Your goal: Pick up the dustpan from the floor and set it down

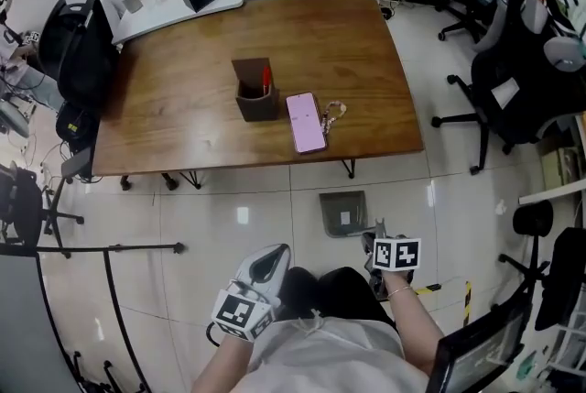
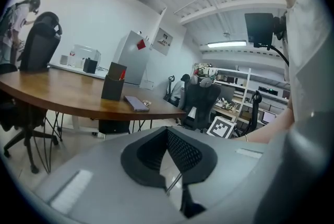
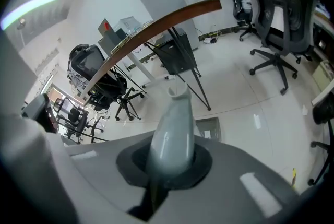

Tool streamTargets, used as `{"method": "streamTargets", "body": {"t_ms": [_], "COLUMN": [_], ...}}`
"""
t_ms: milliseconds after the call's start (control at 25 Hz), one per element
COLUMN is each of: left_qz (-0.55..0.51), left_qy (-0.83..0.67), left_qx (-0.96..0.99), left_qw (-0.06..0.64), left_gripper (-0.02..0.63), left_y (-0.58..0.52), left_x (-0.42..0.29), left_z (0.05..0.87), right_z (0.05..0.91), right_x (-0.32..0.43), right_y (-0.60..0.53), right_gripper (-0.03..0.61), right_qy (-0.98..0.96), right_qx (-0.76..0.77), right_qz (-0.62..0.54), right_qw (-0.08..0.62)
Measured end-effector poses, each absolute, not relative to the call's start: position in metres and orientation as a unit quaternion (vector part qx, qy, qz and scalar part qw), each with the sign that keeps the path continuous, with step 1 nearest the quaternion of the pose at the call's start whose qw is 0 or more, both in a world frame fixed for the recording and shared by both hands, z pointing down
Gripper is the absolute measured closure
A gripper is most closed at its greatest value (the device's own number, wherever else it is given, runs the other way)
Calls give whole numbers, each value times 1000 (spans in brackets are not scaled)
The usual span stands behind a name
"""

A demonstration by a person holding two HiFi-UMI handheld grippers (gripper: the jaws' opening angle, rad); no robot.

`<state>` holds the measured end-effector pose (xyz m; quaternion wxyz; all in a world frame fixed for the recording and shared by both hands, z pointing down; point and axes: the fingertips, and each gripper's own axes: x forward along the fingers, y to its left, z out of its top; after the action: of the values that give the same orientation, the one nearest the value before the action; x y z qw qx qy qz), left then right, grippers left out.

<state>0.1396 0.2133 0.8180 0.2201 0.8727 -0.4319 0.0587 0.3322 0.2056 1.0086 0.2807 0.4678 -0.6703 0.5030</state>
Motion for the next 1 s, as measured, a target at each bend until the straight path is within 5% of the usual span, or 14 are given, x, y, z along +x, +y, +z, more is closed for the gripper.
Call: {"method": "streamTargets", "body": {"t_ms": [80,240,520,760,840,920,1000], "left_qz": [59,58,68,56,39,18,1], "left_qy": [-433,-440,-453,-477,-474,-471,-465], "left_qx": [872,867,857,851,859,866,871], "left_qw": [222,229,235,213,190,169,156], "left_gripper": [598,598,598,598,598,598,598], "left_y": [211,209,222,231,229,225,230], "left_x": [140,141,127,109,110,114,118], "left_z": [822,811,769,701,674,653,638], "right_z": [1016,1023,981,849,783,728,702], "right_x": [335,340,357,349,341,336,322], "right_y": [213,217,228,223,212,207,218], "right_gripper": [573,-6,-8,3,174,554,577], "right_qy": [-667,-670,-655,-683,-725,-754,-780], "right_qx": [470,483,521,557,570,588,575], "right_qz": [484,396,375,319,250,181,163], "right_qw": [315,401,400,348,294,229,185]}}
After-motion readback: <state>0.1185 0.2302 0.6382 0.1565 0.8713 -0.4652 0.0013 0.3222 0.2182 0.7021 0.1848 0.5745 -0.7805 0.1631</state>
